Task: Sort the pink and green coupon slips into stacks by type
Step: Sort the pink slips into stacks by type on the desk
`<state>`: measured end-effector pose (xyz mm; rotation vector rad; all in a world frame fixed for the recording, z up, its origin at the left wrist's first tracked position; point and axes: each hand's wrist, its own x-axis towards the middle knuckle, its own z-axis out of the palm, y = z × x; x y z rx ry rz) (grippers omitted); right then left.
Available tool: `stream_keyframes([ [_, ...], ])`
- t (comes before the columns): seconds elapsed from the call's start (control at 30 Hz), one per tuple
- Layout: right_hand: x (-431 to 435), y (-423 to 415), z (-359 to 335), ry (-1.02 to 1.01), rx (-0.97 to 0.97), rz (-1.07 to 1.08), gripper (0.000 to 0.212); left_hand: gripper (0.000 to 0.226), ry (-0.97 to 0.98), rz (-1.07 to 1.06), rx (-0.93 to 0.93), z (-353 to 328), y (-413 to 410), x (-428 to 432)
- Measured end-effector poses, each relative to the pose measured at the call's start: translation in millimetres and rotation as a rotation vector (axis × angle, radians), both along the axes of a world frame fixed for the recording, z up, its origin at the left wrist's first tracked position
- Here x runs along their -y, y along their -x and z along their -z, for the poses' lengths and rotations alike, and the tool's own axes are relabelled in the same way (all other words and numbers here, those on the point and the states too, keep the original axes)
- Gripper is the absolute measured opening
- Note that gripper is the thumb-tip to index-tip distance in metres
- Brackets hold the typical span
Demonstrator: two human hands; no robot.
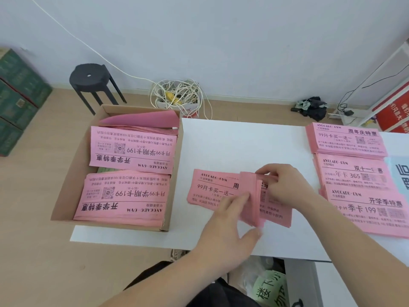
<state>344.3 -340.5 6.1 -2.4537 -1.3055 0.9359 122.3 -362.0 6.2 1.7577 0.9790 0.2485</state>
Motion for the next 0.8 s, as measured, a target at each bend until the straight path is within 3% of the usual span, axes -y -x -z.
stream_keyframes([
  [0.1, 5.3, -5.7, -4.5, -0.009, -0.045, 0.000, 0.040, 0.092, 0.009, 0.006, -0.055, 1.2, -3.9, 12.7],
  [0.17, 9.8, -6.1, -6.9, -0.003, -0.070, -0.006, 0.034, 0.083, 0.041, -0.064, -0.030, 3.2, -2.4, 12.5],
  [0.27, 12.5, -5.0, -8.1, -0.015, -0.102, 0.004, 0.029, 0.051, 0.071, -0.226, 0.027, 7.3, 2.4, -1.6],
  [0.5, 14.3, -2.6, -11.3, -0.027, -0.107, 0.008, 0.028, 0.047, 0.114, -0.378, 0.027, 11.0, 18.0, -36.1],
  [0.7, 29.8, -8.9, -26.1, -0.055, -0.007, -0.013, 0.029, 0.030, 0.185, -0.374, 0.023, 7.7, 7.5, -42.2],
  [0.8, 32.1, -15.7, -41.0, -0.146, 0.164, -0.036, 0.027, 0.022, 0.118, -0.295, -0.012, 0.4, -12.6, -61.9],
])
